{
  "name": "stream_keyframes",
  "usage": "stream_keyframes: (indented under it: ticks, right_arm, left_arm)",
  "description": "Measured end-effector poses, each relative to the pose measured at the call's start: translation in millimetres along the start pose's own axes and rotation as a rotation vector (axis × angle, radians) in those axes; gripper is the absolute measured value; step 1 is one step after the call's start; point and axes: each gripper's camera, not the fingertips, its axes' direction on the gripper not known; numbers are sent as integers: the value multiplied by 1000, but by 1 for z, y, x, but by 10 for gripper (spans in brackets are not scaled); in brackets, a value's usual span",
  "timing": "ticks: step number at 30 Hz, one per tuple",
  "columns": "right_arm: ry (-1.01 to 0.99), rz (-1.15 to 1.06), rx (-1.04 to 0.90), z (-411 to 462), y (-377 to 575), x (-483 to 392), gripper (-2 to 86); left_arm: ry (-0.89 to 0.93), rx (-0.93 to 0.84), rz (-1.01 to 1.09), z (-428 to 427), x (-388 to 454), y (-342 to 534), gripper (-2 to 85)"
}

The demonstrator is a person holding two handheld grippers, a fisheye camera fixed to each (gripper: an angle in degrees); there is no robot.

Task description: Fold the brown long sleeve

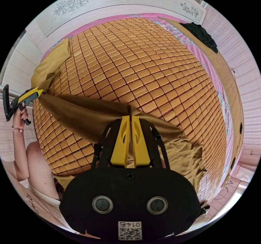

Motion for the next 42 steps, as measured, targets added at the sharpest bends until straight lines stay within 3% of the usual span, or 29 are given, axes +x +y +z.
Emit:
stream_keyframes:
  ticks: [5, 10, 15, 19, 23, 25, 30, 34, 39, 42]
  right_arm:
    - [-35, 38, -1, 10, 1, 0, -6]
    - [-3, 54, -22, 25, 3, -3, -6]
    - [14, 61, -27, 31, 3, -7, -7]
    - [29, 51, -34, 35, 2, -11, -6]
    - [25, 46, -38, 37, 2, -10, -6]
    - [31, 30, -43, 38, 2, -11, -6]
    - [11, 13, -35, 35, 4, -9, -7]
    - [-4, -1, -18, 34, 7, -12, -5]
    - [18, -7, -30, 39, 10, -9, -4]
    - [10, 2, -31, 38, 10, -5, -5]
  left_arm:
    - [210, 90, 106, -64, -13, 25, -10]
    - [-28, 65, -14, -88, -38, 47, -8]
    - [-92, 65, -35, -67, -38, 45, 12]
    - [2, 89, -79, -39, -32, 24, 75]
    - [36, -94, -111, 1, -26, 11, 57]
    - [28, -71, -79, -3, -21, 12, 6]
    - [100, -44, -68, -61, -7, 32, -7]
    - [221, 78, -6, -136, 5, 38, 3]
    - [100, 221, -41, -162, -3, 26, 30]
    - [73, 188, -29, -149, -5, 21, 35]
